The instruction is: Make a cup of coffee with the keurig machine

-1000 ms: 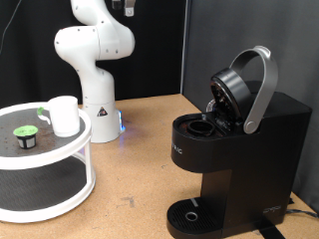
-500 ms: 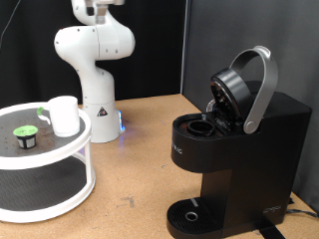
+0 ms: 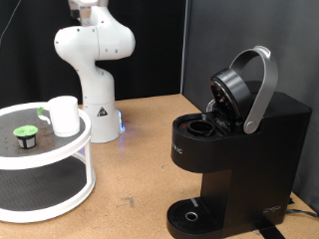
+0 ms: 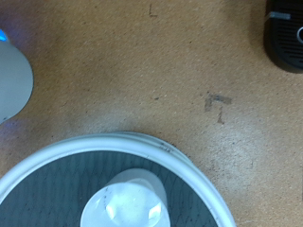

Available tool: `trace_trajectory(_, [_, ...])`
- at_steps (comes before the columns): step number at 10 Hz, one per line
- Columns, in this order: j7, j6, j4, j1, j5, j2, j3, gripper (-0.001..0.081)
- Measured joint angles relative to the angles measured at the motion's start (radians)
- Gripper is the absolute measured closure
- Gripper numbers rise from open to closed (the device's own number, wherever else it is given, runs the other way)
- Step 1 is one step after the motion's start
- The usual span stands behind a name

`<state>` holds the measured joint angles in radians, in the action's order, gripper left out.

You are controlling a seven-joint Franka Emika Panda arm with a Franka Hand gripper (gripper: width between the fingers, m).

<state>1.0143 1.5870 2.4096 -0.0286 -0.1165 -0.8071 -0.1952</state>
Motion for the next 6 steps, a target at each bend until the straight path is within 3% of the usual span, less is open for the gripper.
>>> trace_trajectory(6, [0.159,0.026,-0.014,-0.057,-0.11,0.0,-0.183,-0.0001])
